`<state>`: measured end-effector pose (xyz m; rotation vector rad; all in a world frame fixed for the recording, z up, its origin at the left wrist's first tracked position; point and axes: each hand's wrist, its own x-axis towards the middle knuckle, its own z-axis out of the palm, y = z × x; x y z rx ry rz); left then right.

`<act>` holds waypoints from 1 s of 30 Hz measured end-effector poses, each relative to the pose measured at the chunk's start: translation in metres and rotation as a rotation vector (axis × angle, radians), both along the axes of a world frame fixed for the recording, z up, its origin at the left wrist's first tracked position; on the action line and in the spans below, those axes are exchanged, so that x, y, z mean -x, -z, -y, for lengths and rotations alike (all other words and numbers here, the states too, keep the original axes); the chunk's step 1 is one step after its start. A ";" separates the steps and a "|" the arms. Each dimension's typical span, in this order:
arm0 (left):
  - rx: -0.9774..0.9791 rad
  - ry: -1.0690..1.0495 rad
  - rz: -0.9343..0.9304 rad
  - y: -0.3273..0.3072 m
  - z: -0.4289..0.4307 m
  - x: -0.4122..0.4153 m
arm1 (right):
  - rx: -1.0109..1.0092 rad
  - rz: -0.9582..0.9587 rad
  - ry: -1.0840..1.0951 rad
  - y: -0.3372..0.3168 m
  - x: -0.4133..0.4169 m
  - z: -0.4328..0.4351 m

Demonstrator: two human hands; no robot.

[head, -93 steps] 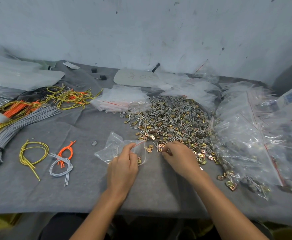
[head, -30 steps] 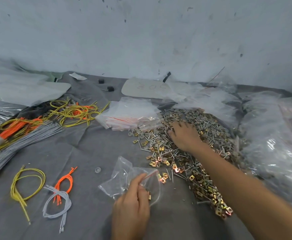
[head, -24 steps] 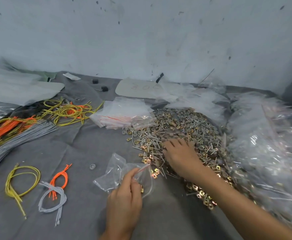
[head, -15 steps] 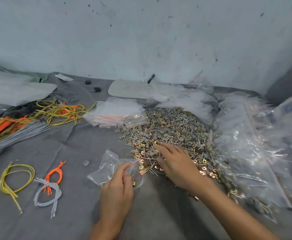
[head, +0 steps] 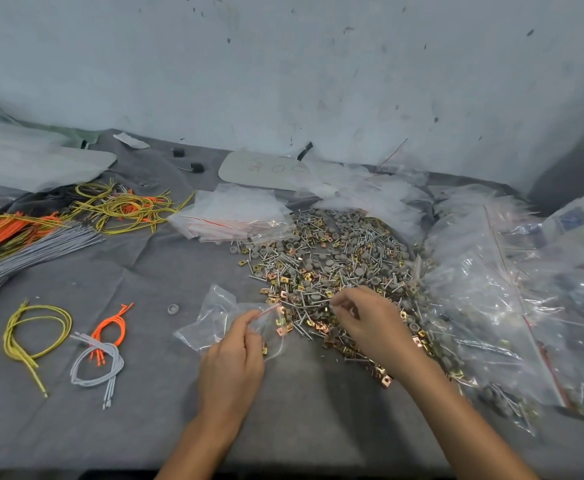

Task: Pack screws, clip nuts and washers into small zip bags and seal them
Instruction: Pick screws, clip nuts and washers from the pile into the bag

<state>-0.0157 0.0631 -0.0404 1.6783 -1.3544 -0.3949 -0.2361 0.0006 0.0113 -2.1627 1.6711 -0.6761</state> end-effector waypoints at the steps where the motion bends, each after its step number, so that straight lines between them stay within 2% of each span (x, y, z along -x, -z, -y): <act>1: -0.001 0.000 0.008 0.001 0.001 0.000 | -0.004 -0.007 -0.011 0.000 -0.005 0.007; 7: -0.001 0.017 0.011 0.004 0.002 -0.001 | -0.007 -0.093 -0.079 0.005 -0.029 0.034; 15: 0.041 0.021 0.017 0.002 0.001 -0.002 | -0.034 -0.295 -0.103 0.003 -0.024 0.051; 20: 0.069 0.018 0.038 0.004 0.002 -0.002 | -0.062 -0.339 -0.142 -0.001 -0.018 0.048; 23: 0.078 0.026 0.050 0.004 0.002 -0.003 | -0.060 -0.287 -0.102 -0.008 -0.017 0.040; 26: 0.085 0.031 0.070 0.004 0.002 -0.003 | -0.068 0.016 -0.052 -0.019 -0.020 0.018; 28: 0.085 0.031 0.078 0.005 0.002 -0.003 | -0.122 0.223 -0.099 -0.023 -0.030 -0.003; 30: 0.088 0.032 0.082 0.005 0.001 -0.003 | -0.138 0.252 -0.180 -0.017 -0.047 -0.024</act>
